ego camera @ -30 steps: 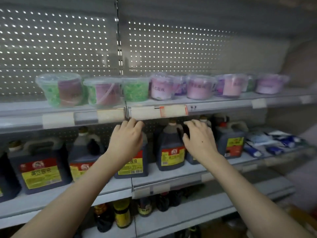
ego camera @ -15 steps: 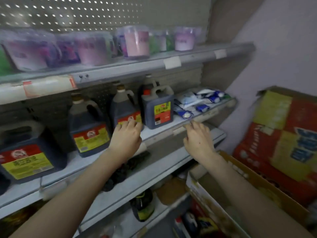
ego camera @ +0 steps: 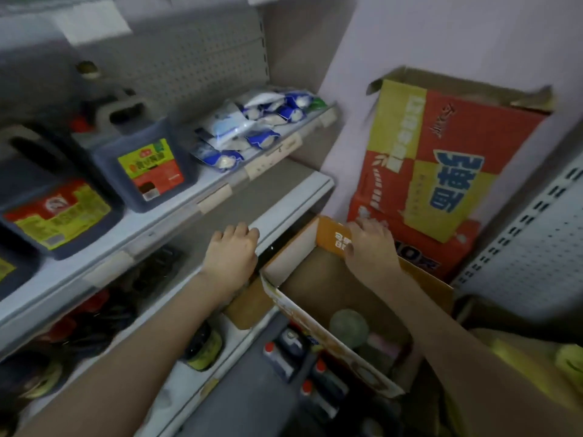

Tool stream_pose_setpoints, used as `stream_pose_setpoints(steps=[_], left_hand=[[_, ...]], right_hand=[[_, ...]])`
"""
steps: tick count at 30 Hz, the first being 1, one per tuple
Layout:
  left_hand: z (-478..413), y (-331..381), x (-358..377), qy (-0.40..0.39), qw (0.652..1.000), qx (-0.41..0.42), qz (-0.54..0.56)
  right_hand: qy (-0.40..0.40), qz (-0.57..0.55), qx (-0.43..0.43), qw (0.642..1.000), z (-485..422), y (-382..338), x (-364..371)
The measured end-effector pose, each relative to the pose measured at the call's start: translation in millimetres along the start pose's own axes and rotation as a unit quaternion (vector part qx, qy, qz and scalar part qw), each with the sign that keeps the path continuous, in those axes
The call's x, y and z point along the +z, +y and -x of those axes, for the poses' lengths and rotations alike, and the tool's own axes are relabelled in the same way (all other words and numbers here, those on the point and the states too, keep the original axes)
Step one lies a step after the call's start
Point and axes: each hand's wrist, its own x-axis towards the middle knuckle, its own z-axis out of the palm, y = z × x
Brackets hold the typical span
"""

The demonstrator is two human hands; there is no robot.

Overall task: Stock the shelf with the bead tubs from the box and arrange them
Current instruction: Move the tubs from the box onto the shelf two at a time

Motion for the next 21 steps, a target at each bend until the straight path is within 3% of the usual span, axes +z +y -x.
stream_pose_setpoints(steps=[10,21], left_hand=[[-71.3,90.4,76.0,-0.076,0.984,0.159,0.012],[-125.8,143.3,216.3,-0.248,0.908,0.320,0.109]], right_hand=[[-0.057,-0.071,0.212,0.973,31.8,105.9,47.8],[-0.124,-0.119,0.365,0.915,64.1,133.4,154.4]])
